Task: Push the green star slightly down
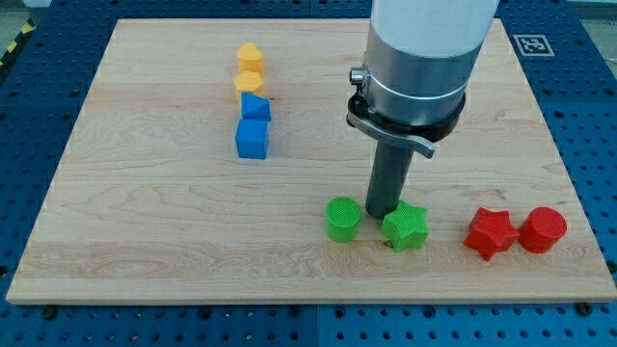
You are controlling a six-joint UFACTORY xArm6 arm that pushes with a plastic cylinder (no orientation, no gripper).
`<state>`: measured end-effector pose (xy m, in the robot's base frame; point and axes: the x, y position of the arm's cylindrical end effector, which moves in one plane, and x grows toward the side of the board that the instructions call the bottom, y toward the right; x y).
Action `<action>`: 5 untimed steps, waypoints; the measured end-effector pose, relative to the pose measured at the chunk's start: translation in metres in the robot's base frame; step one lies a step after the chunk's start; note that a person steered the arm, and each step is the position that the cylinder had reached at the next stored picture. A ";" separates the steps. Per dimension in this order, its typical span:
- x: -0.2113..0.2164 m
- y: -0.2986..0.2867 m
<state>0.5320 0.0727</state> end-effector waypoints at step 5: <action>-0.012 0.012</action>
<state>0.5200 0.0845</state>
